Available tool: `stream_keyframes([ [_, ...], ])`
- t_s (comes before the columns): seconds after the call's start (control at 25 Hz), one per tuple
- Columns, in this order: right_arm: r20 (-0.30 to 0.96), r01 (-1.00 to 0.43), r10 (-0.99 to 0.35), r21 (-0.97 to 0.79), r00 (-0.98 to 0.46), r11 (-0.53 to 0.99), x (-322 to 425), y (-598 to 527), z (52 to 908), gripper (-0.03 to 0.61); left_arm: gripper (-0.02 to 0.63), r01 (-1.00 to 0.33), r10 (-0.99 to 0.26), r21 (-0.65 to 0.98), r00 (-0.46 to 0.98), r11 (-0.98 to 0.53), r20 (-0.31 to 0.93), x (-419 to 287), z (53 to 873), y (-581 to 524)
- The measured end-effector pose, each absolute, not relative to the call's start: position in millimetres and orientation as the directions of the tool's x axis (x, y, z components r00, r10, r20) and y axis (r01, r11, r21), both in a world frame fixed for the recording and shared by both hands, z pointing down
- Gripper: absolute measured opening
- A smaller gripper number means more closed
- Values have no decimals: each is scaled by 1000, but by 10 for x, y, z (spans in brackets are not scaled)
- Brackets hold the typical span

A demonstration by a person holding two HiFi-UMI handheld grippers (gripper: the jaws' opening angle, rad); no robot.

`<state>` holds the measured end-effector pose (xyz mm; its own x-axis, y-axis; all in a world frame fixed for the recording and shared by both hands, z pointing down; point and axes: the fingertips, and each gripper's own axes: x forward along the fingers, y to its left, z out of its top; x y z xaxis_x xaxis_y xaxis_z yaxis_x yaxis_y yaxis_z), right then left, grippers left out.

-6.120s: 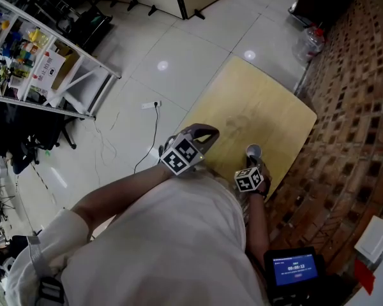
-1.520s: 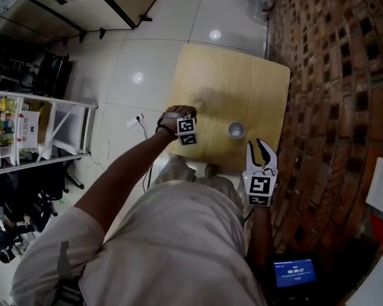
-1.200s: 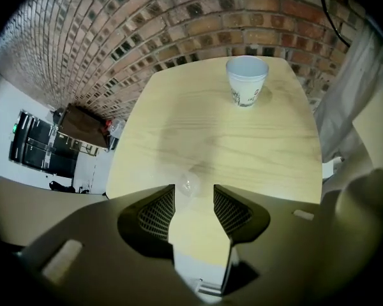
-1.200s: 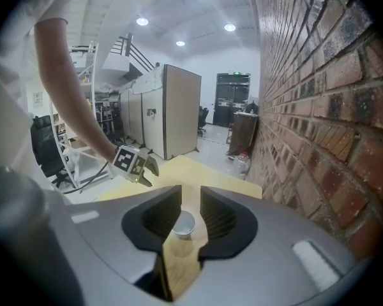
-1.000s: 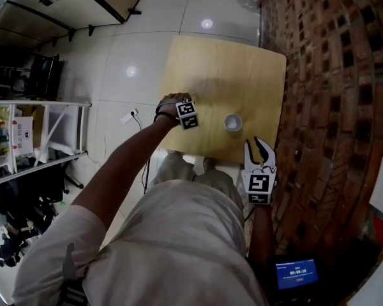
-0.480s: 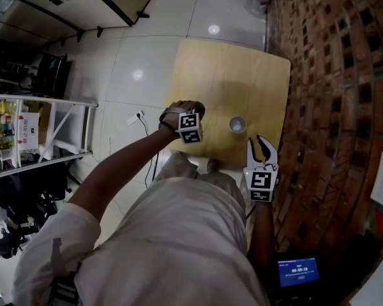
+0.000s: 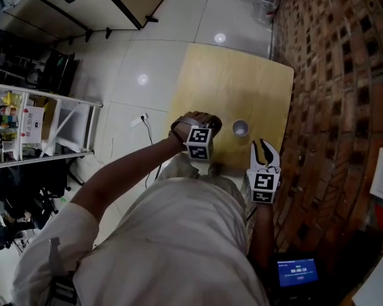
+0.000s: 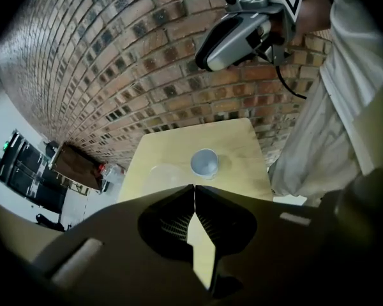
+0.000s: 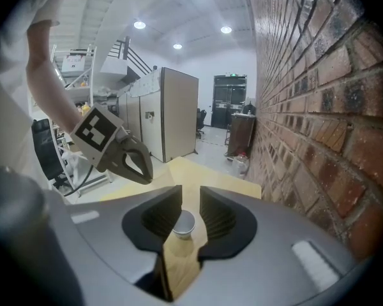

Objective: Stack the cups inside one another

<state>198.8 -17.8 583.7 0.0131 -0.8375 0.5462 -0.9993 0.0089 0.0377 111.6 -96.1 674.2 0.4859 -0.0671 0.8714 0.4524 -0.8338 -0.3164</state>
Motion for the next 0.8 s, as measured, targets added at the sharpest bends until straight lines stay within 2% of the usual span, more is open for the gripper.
stream_keyframes([
  [0.8, 543, -998, -838, 12, 60, -63, 2079, 2, 5913, 91, 26, 634, 46, -252, 414, -731, 909, 1582, 6864, -382],
])
